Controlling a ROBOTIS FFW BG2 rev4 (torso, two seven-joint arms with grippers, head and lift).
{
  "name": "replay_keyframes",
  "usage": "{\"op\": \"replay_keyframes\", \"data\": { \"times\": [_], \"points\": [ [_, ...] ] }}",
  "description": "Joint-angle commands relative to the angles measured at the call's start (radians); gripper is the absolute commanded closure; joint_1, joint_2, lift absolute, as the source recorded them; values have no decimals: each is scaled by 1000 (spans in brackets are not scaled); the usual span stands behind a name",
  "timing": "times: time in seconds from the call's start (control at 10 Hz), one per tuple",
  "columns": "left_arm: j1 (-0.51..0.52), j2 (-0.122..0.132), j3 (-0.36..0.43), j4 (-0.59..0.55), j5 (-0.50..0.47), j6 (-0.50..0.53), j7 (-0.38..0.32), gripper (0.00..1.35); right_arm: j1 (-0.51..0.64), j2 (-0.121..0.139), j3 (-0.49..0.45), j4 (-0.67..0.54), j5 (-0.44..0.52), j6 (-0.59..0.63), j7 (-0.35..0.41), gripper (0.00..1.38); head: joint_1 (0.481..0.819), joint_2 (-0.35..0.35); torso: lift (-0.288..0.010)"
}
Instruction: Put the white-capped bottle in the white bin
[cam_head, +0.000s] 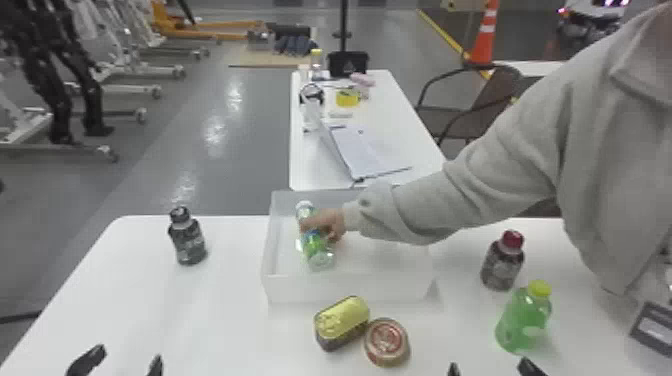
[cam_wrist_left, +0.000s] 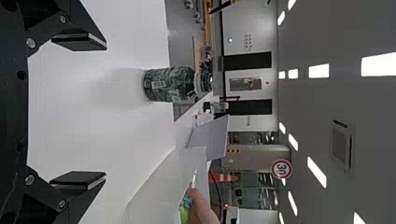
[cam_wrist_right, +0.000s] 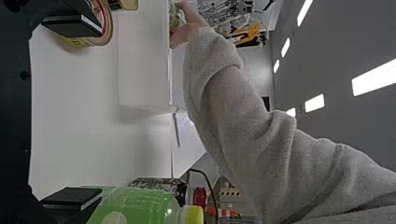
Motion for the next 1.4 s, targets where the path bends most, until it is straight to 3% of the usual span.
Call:
{"op": "replay_keyframes", "data": {
  "times": [0.0,1.3],
  "points": [
    [0,-3,-1,0,4,4,0,298,0,-1,0,0,-1,0,0,90,549,0,-100],
    [-2,-3,-8,0,7,9,0,298,0,2,0,2,-1,0,0,90,549,0,-100]
  ]
}}
